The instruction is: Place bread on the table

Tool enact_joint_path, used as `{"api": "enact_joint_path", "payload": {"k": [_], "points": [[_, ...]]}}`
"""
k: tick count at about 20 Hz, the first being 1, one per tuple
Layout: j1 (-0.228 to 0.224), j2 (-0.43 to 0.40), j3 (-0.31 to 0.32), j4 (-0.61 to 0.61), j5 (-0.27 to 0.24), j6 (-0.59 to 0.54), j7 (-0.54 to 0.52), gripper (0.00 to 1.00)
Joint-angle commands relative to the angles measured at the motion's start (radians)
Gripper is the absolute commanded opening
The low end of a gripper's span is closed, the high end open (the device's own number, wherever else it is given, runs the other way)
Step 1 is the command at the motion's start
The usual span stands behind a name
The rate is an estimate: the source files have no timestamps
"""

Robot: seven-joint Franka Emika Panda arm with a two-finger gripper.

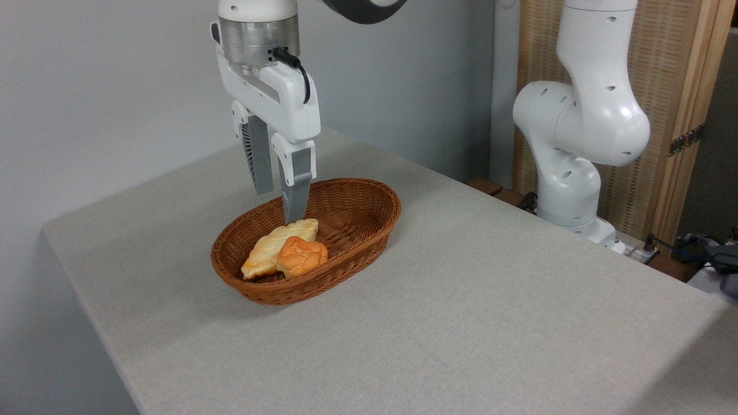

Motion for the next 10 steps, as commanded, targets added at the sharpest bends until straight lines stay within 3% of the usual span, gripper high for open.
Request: {"api": "enact_joint_path", "payload": {"k": [1,10], "points": [[-0.009,-0.007,0.008,0.002,-0.004,-0.093,-0.003,1.0],[-0.011,0.001,0.001,0.005,-0.004,-0.094,-0.014,1.0]]}}
